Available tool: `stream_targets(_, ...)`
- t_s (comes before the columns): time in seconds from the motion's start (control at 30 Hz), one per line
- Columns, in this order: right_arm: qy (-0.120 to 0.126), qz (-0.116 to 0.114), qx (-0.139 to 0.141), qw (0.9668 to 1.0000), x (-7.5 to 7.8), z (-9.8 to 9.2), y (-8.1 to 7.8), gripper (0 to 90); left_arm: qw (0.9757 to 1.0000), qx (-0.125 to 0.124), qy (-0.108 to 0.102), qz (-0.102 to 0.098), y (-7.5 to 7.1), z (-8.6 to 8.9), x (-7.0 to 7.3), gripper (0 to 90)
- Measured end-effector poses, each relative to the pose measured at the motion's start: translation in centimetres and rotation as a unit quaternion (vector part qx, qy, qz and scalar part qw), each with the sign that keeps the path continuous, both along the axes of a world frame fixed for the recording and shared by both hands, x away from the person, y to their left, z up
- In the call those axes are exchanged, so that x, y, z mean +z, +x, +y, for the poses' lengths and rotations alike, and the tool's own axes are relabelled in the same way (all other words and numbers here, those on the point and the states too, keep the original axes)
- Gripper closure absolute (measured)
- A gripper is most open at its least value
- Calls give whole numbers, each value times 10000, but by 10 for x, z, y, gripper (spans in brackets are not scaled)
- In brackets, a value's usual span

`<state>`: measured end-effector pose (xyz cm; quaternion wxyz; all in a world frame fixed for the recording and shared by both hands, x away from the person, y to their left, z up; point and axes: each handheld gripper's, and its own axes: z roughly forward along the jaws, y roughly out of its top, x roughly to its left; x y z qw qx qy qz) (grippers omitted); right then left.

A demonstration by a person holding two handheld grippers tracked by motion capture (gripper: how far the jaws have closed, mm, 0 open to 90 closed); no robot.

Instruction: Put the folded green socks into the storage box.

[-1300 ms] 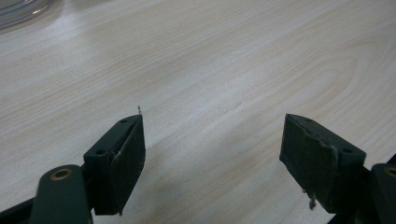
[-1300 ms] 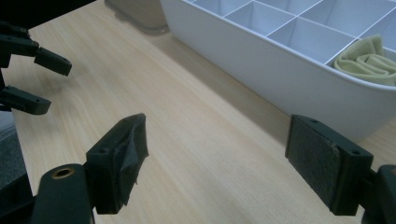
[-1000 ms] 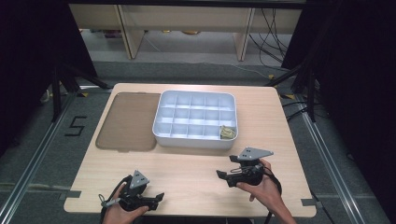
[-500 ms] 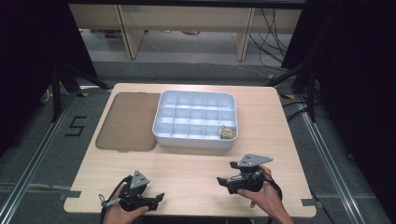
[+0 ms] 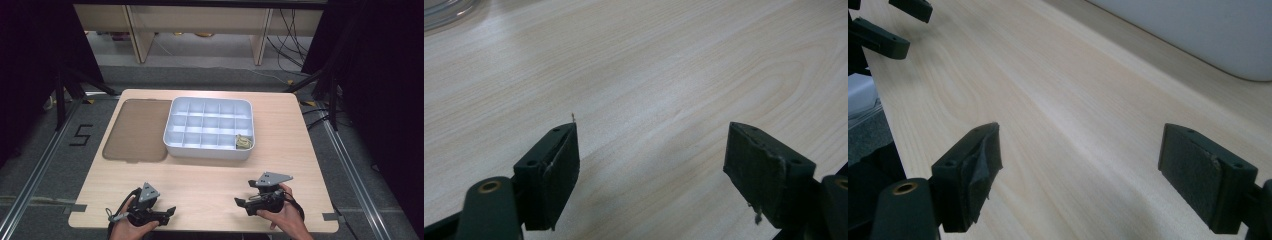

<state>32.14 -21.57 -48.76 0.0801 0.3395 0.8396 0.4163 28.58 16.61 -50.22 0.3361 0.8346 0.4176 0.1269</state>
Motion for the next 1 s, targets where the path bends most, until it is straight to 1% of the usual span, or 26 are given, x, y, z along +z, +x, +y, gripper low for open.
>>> stream_targets(0.03,7,34,2,10000,0,-1,-1,178,10000,37,-31,10,0,-1,-1,218)
stream_targets(0.07,24,17,34,10000,-1,-2,-1,176,10000,44,-35,8,-1,-1,0,218)
stream_targets(0.1,32,18,-6,10000,-2,-3,-2,176,10000,18,-18,-7,0,-1,0,218)
stream_targets(0.13,18,-30,7,10000,-2,-3,-3,173,10000,27,-24,-10,-1,-1,0,218)
stream_targets(0.17,100,47,56,9999,-4,-4,-3,169,10000,31,-17,-10,-1,-1,0,217)
stream_targets(0.2,75,36,20,10000,-4,-5,-5,162,10000,38,-17,-37,-1,-1,0,217)
stream_targets(0.23,34,25,-60,10000,-5,-5,-6,161,10000,48,-23,-22,-1,-1,0,217)
stream_targets(0.27,52,170,-184,9997,-5,-5,-11,160,10000,39,-21,-15,-1,-1,0,217)
stream_targets(0.3,47,173,-157,9997,-6,-5,-11,159,10000,42,-21,-10,-1,-1,0,218)
stream_targets(0.33,-22,45,-116,9999,-7,-6,-11,159,10000,44,-19,-16,-1,-1,0,217)
stream_targets(0.37,-35,60,-98,9999,-8,-7,-13,159,10000,40,-16,-29,-1,-1,0,217)
stream_targets(0.4,-55,-11,-65,10000,-9,-7,-14,159,10000,40,-18,-25,-1,-1,0,218)
stream_targets(0.43,-26,8,-87,10000,-10,-6,-16,159,10000,45,-34,-24,-1,-1,0,217)
stream_targets(0.47,-77,67,-89,9999,-10,-6,-17,159,10000,36,-19,-20,-1,-1,0,217)
stream_targets(0.5,-86,5,-67,9999,-11,-6,-18,159,10000,37,-26,-18,-1,-1,0,218)
stream_targets(0.53,-118,16,-39,9999,-12,-6,-20,159,10000,31,-11,-20,-1,-1,0,218)
stream_targets(0.57,-80,134,-92,9998,-12,-5,-23,159,10000,28,-10,-23,-1,-1,0,218)
stream_targets(0.63,-113,10,6,9999,-13,-7,-23,159,10000,25,-16,-15,-1,-1,0,218)
stream_targets(0.67,-75,42,64,9999,-14,-7,-24,159,10000,19,10,7,-1,-1,0,218)
stream_targets(0.73,-140,24,-52,9999,-13,-9,-26,159,10000,20,7,6,-1,-1,0,218)
stream_targets(0.8,-124,8,-6,9999,-14,-10,-27,159,10000,24,9,5,-2,-1,0,217)
stream_targets(0.83,-124,3,-83,9999,-14,-10,-29,159,10000,25,9,7,-2,-1,0,218)
stream_targets(0.93,-124,-3,-48,9999,-14,-12,-29,159,10000,19,9,0,-1,-1,0,218)
stream_targets(1.0,-134,-3,-83,9999,-14,-12,-29,159,10000,26,1,16,-2,-2,0,218)
